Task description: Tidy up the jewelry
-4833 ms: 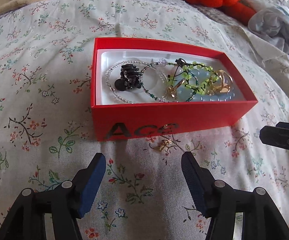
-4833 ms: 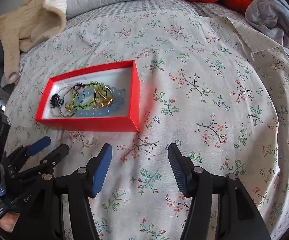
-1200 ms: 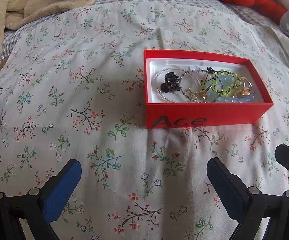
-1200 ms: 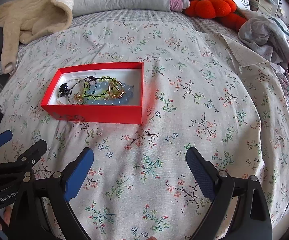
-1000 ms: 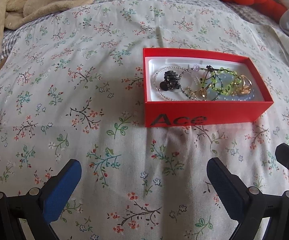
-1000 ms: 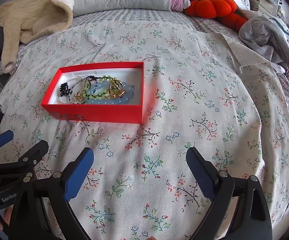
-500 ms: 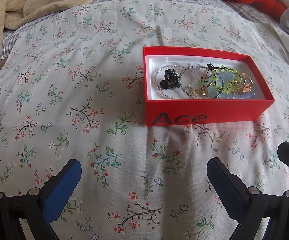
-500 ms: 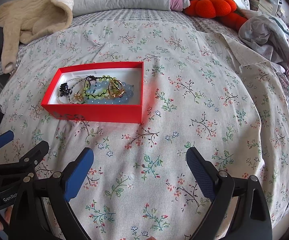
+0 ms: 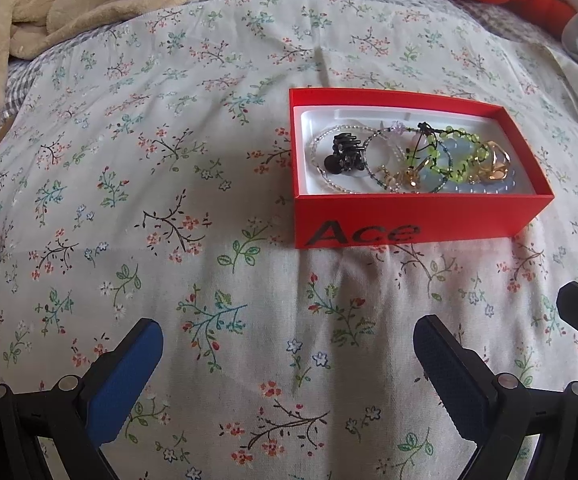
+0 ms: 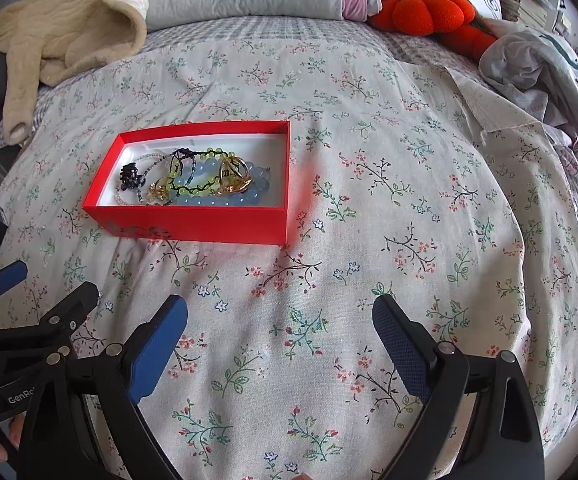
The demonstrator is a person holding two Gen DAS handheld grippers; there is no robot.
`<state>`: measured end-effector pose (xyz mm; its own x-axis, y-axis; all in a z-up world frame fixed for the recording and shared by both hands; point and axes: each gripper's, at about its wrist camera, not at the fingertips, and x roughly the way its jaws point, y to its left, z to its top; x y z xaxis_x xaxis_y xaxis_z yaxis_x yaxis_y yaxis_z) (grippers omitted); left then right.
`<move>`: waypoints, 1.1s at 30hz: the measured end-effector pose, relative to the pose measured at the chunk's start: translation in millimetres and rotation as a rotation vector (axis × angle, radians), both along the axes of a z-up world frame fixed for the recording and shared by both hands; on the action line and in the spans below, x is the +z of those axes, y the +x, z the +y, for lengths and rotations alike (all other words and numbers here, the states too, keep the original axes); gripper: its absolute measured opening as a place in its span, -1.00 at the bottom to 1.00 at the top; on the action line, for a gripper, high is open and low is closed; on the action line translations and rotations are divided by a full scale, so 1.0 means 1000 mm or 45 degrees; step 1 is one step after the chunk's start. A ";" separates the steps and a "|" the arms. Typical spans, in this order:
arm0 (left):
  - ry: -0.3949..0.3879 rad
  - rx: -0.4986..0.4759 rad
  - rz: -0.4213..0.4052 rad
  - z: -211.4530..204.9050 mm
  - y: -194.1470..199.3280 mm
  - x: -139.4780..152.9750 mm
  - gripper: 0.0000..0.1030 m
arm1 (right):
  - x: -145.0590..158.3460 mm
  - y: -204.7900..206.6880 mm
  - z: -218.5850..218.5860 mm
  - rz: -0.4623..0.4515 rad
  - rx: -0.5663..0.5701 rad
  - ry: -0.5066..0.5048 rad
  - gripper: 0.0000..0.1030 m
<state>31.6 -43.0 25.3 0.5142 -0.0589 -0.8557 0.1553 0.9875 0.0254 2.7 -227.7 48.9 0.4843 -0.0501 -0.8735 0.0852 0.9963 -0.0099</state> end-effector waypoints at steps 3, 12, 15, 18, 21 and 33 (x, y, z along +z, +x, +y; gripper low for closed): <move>-0.001 0.005 0.000 0.001 0.000 0.000 1.00 | 0.000 0.000 -0.001 -0.002 -0.010 0.010 0.85; 0.006 0.001 0.007 -0.001 -0.001 -0.002 1.00 | 0.002 0.001 -0.002 -0.006 -0.017 0.015 0.85; 0.006 -0.003 0.009 -0.001 -0.001 -0.002 1.00 | 0.002 0.000 -0.001 -0.010 -0.012 0.005 0.85; 0.008 -0.006 0.008 -0.002 -0.002 -0.002 1.00 | 0.001 0.001 -0.001 -0.005 -0.014 0.007 0.85; 0.009 -0.010 0.010 -0.002 -0.002 -0.001 1.00 | 0.002 0.001 0.000 -0.007 -0.009 0.003 0.85; -0.004 -0.032 0.045 -0.004 -0.008 -0.002 1.00 | 0.011 -0.005 0.004 -0.010 -0.014 0.041 0.85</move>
